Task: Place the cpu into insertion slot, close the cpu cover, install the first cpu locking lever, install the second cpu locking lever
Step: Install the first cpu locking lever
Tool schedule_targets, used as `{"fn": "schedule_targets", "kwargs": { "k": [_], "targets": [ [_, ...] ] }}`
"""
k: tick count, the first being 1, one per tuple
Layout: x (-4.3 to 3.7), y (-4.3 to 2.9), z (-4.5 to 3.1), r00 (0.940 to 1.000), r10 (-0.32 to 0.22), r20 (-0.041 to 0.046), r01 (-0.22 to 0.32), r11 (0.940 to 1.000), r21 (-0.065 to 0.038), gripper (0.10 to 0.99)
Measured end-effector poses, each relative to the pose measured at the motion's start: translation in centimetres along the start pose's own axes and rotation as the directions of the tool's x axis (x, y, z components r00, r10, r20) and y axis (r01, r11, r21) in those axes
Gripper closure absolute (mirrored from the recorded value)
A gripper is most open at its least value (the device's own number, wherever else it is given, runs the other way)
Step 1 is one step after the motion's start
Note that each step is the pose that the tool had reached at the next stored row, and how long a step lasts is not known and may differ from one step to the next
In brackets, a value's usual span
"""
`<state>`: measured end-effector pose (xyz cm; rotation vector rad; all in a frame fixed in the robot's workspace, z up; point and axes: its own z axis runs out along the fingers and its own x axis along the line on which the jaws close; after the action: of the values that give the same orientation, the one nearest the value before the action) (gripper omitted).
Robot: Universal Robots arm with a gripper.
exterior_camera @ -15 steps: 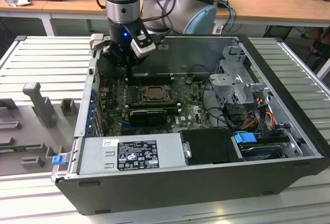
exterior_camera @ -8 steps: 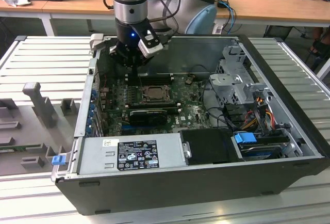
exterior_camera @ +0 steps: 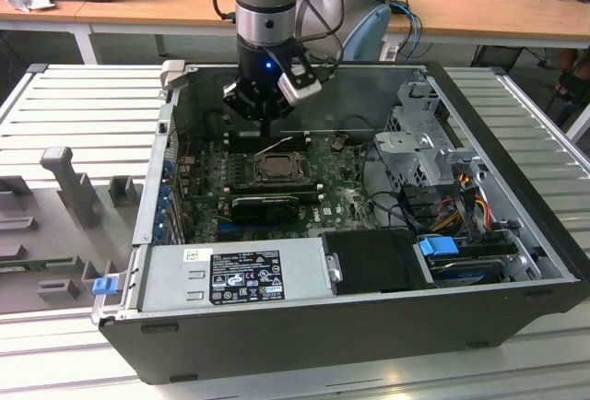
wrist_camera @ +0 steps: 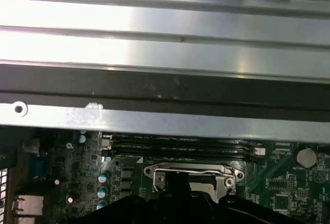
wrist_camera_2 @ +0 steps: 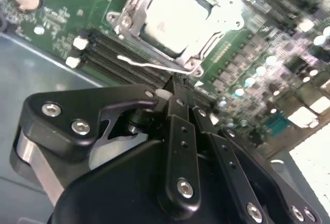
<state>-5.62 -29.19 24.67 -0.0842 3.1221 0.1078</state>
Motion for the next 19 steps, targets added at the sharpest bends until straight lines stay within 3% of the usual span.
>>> {"fn": "schedule_targets", "kwargs": {
  "k": [1,2,3,10,19],
  "targets": [
    [-0.03,0.0,0.02,1.0,0.0,0.0016,0.0,0.9997,-0.025,0.98],
    [-0.06,-0.02,0.06,1.0,0.001,0.0023,-0.001,0.9993,-0.038,0.98],
    [-0.13,-0.04,0.3,1.0,0.001,0.0026,-0.001,0.9992,-0.041,0.98],
    [-0.75,-0.19,2.01,1.0,0.001,0.0023,-0.001,0.9992,-0.041,0.98],
    [-1.92,-0.19,2.35,1.0,-0.002,0.0022,0.002,0.9992,-0.041,0.98]
  ]
}}
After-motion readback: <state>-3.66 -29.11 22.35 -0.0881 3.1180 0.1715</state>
